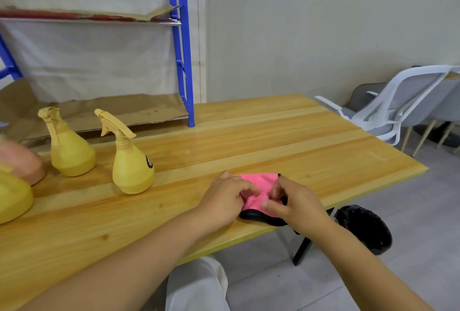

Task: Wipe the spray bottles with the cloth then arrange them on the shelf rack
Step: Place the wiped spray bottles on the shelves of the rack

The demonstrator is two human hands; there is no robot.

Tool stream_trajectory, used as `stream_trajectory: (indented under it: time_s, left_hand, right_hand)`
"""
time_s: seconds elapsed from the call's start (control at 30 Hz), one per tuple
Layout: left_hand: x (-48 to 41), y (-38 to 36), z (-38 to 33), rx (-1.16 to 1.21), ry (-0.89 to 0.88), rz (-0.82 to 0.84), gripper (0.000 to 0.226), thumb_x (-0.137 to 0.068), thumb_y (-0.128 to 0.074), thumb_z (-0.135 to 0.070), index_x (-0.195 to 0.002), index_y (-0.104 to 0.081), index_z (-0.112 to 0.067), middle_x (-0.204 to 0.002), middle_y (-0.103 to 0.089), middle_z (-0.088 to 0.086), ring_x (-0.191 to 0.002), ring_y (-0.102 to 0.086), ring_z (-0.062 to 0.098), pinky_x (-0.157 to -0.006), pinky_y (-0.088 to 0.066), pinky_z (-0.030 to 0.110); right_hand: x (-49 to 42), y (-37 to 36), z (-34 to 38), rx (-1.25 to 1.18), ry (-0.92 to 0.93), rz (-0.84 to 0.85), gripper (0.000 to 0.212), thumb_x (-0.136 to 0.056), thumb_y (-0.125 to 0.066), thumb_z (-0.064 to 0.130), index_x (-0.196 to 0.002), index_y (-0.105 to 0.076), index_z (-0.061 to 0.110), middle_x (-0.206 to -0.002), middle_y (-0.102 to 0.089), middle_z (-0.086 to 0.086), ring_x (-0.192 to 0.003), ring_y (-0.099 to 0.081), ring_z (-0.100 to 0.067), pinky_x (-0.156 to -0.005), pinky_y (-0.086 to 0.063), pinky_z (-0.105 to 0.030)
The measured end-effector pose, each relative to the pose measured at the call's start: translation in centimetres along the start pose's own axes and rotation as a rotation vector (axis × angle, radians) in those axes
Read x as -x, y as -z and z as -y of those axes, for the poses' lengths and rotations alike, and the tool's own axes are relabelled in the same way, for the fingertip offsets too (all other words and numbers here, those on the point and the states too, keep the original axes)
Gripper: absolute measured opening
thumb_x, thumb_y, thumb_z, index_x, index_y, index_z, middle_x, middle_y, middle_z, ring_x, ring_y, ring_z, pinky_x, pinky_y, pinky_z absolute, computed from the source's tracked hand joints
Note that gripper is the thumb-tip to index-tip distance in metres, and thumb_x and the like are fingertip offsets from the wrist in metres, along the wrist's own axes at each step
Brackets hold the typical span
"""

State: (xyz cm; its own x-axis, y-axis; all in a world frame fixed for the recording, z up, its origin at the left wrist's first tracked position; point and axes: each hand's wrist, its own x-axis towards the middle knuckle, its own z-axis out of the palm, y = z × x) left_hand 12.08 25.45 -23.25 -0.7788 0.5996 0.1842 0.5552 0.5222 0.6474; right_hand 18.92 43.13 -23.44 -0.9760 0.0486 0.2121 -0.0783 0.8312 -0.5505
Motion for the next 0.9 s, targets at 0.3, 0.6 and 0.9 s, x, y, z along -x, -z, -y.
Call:
stream_trajectory:
  time_s: [0.3, 0.6, 0.9]
  left_hand:
    - [-1.9, 1.2, 0.6, 0.080, 0.023, 0.014, 0.016, -0.084, -0.063, -0.016, -0.087, -0.073, -0.028, -0.076, -0.058, -0.016, -0.082, -0.051, 0.008, -0.074, -0.040, 0.025]
    - [-2.6, 3.5, 0.3, 0.102, 0.124, -0.007, 0.043, -0.078, -0.042, 0.012, -0.084, -0.074, -0.017, -0.093, -0.068, -0.001, -0.092, -0.062, 0.016, -0.087, -0.049, 0.031]
    - [1.8, 2.6, 1.9, -0.272, -0.061, 0.136, 0.032, -0.090, -0.054, -0.010, -0.113, -0.067, -0.028, -0.114, -0.065, -0.010, -0.107, -0.047, 0.016, -0.093, -0.037, 0.025]
  right_hand:
    - [-0.6, 2.4, -0.2, 0.138, 0.102, 0.194, 0.014, -0.076, -0.070, 0.034, -0.077, -0.064, 0.022, -0.080, -0.060, 0.009, -0.075, -0.054, -0.010, -0.065, -0.047, -0.032]
    - [-3.0, 5.5, 3.6, 0.383, 0.050, 0.213, 0.010, -0.080, -0.065, 0.041, -0.079, -0.069, 0.032, -0.078, -0.064, 0.013, -0.072, -0.057, -0.008, -0.063, -0.050, -0.032]
    - [-2.1, 1.9, 2.0, 0.374, 0.038, 0.268, 0.027, -0.083, -0.067, 0.036, -0.110, -0.065, 0.030, -0.096, -0.051, 0.010, -0.088, -0.050, -0.008, -0.071, -0.041, -0.022]
